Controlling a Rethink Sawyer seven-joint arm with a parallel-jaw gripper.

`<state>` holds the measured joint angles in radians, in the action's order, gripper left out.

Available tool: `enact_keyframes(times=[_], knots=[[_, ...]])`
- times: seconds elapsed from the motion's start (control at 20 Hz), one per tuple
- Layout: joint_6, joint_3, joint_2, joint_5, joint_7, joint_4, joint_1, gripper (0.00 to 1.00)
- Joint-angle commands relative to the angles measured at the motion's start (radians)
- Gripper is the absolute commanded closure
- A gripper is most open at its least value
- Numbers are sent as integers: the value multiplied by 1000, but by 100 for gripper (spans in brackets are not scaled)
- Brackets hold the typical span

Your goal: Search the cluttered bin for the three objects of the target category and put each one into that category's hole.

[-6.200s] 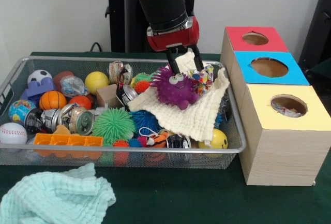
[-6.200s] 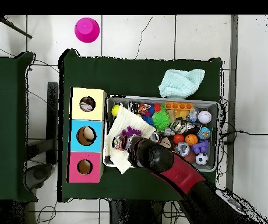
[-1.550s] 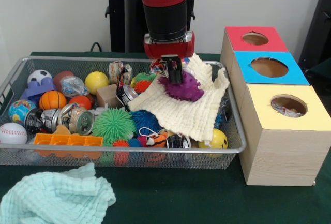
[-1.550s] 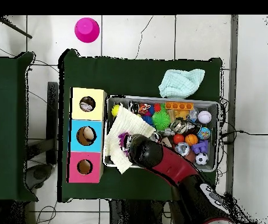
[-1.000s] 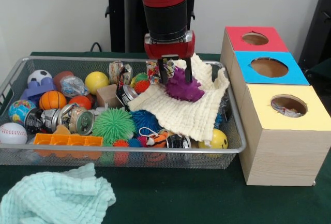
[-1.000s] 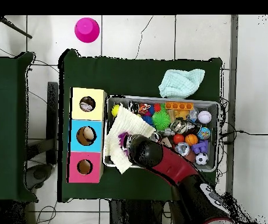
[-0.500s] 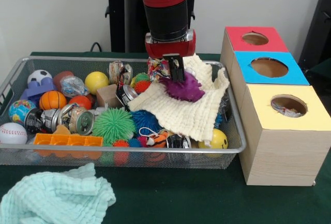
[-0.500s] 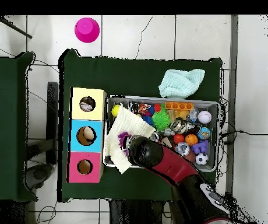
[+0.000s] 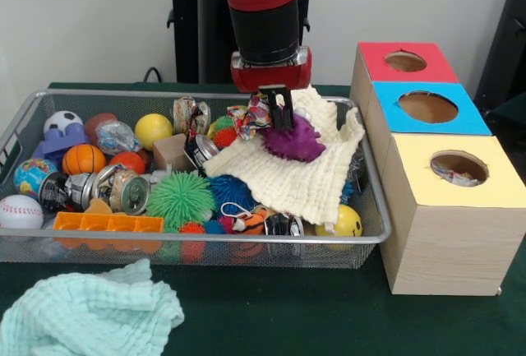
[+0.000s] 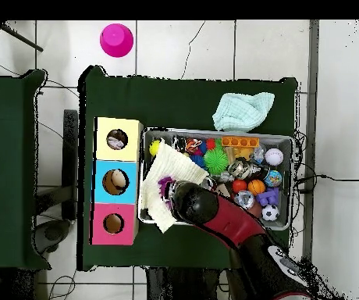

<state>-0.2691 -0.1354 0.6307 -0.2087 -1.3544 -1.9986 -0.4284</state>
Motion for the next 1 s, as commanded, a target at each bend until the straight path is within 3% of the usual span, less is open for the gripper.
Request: enact_keyframes(times=[0.05, 0.35, 0.7, 1.0], knots=[[-171, -70, 54, -3, -129, 74, 12, 100], [-451, -26, 198, -26, -198, 91, 48, 100], [-554, 1, 263, -19, -213, 115, 66, 100], [-507, -7, 256, -26, -189, 130, 63, 100]])
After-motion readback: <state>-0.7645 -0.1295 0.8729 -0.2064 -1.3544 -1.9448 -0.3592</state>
